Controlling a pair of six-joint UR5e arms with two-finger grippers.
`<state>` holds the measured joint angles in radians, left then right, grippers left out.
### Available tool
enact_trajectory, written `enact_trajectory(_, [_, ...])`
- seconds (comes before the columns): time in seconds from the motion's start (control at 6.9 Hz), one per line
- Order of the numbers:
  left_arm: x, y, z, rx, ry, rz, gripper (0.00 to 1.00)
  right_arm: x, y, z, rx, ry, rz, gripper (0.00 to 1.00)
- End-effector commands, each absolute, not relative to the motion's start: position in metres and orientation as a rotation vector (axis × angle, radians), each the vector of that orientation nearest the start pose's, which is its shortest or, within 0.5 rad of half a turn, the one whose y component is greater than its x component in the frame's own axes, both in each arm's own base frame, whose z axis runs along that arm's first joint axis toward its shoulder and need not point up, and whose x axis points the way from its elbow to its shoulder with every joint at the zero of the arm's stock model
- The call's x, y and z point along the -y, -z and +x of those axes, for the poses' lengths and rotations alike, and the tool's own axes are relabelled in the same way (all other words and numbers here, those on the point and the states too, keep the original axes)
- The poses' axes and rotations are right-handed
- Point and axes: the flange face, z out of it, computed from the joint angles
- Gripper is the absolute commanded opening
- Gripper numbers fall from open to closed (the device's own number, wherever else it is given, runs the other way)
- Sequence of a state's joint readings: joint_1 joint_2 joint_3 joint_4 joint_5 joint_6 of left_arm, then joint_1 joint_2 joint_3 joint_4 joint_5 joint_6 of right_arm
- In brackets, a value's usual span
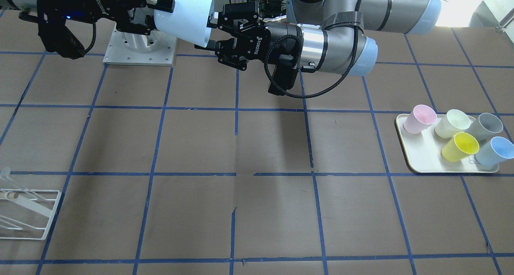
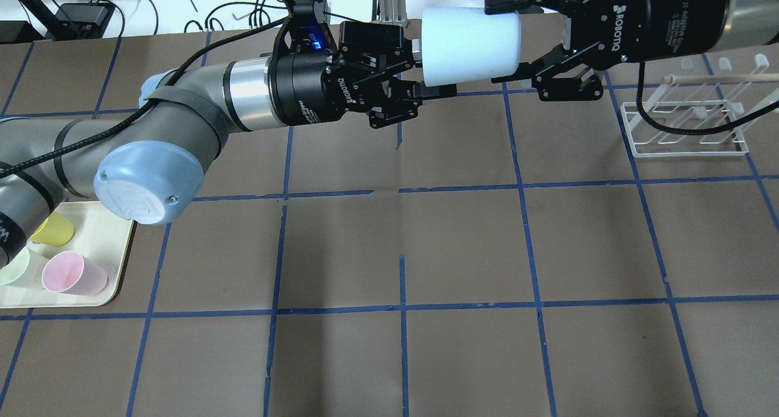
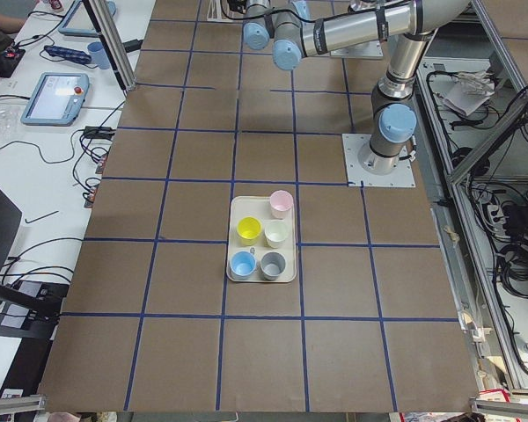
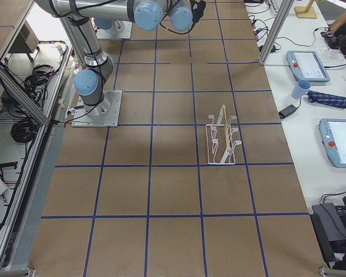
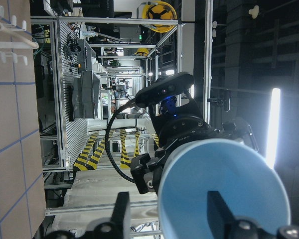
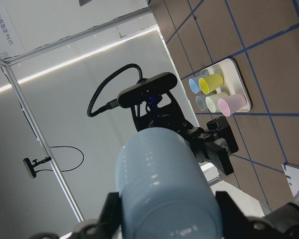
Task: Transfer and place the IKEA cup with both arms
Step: 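Close the left gripper on the cup base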
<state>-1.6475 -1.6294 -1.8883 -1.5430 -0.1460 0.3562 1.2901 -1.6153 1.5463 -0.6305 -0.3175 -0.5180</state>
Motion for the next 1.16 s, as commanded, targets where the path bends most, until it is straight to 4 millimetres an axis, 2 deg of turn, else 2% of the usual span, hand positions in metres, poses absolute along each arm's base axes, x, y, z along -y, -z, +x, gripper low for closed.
enact_trajectory(0.0, [0.470,-0.427,-0.269,1.433,0.008,-0.033,0.29,0.460,-0.518,0.105,-1.742,-0.249,0.366,0.50])
enact_trajectory(0.14, [0.467,-0.433,-0.268,1.432,-0.002,-0.044,0.05,0.460,-0.518,0.105,-1.742,-0.248,0.364,0.52])
enact_trajectory(0.29, [0.465,-0.435,-0.268,1.433,-0.006,-0.050,0.00,0.460,-0.518,0.105,-1.744,-0.249,0.364,0.71])
enact_trajectory(0.43, [0.466,-0.435,-0.268,1.433,-0.008,-0.052,0.00,0.459,-0.519,0.105,-1.752,-0.252,0.358,0.95])
enact_trajectory(0.58, [0.465,-0.438,-0.268,1.432,-0.012,-0.057,0.00,0.459,-0.519,0.105,-1.751,-0.248,0.357,1.00])
enact_trajectory(1.01, [0.461,-0.445,-0.268,1.433,-0.024,-0.072,0.00,0.460,-0.523,0.104,-1.763,-0.242,0.344,1.00])
